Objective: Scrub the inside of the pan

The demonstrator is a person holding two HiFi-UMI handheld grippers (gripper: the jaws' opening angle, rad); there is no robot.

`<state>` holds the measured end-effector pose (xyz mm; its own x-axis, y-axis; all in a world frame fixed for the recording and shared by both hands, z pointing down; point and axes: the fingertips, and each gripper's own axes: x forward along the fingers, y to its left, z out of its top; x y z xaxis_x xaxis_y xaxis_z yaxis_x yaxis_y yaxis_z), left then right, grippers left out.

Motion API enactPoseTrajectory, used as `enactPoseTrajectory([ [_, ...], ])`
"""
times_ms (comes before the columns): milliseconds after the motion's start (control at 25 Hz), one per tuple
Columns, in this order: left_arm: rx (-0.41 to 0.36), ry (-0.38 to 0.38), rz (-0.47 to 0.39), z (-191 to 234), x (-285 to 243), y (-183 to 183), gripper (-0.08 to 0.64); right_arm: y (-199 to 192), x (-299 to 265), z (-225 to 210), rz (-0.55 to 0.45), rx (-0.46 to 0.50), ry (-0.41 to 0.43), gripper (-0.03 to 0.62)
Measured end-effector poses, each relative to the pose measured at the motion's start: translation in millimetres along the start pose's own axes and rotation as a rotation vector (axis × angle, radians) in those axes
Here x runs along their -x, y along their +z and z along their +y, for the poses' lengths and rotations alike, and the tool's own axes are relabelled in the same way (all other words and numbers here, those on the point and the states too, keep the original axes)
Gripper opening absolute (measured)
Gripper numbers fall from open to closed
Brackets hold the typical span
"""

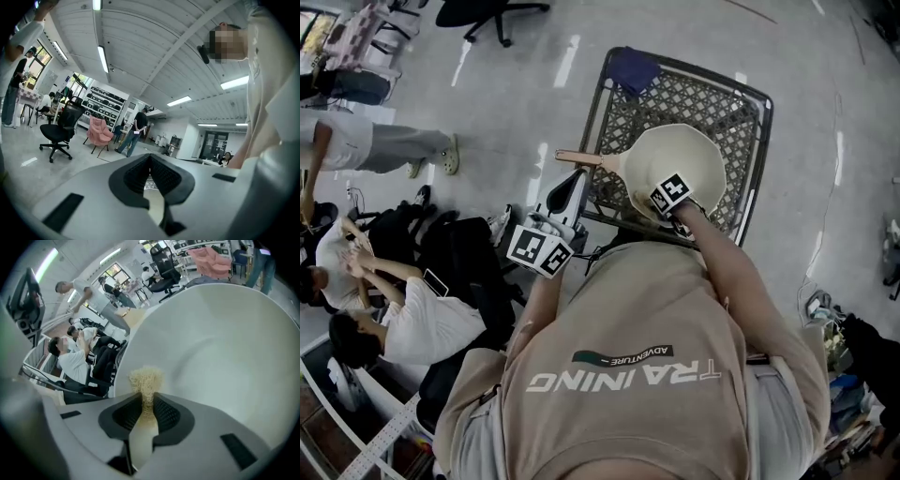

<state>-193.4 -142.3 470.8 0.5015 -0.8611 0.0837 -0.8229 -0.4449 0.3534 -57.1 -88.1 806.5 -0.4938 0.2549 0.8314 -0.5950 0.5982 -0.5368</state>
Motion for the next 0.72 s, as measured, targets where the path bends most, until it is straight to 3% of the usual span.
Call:
enactPoseTrajectory([
  [160, -0.007, 0.007, 0.01, -5, -1, 4, 0.018, 42, 8, 8, -0.218, -0.074, 0.077, 0.087],
  [280, -0.003, 0.015, 0.032, -7, 0, 0, 0.018, 62, 14, -1, -0.325, -0.11, 0.069, 0.087],
  [520, -0.005, 0.039, 0.069, -1, -2, -1, 0.018, 69, 23, -62, -0.338, -0.071, -0.189, 0.087],
  [600, -0.007, 0.05, 0.075, 3, -5, 1, 0.018, 70, 21, -75, -0.327, -0.083, -0.204, 0.087],
  [720, -0.025, 0.079, 0.075, 9, -6, 10, 0.018, 76, 12, -77, -0.289, -0.026, -0.213, 0.087],
])
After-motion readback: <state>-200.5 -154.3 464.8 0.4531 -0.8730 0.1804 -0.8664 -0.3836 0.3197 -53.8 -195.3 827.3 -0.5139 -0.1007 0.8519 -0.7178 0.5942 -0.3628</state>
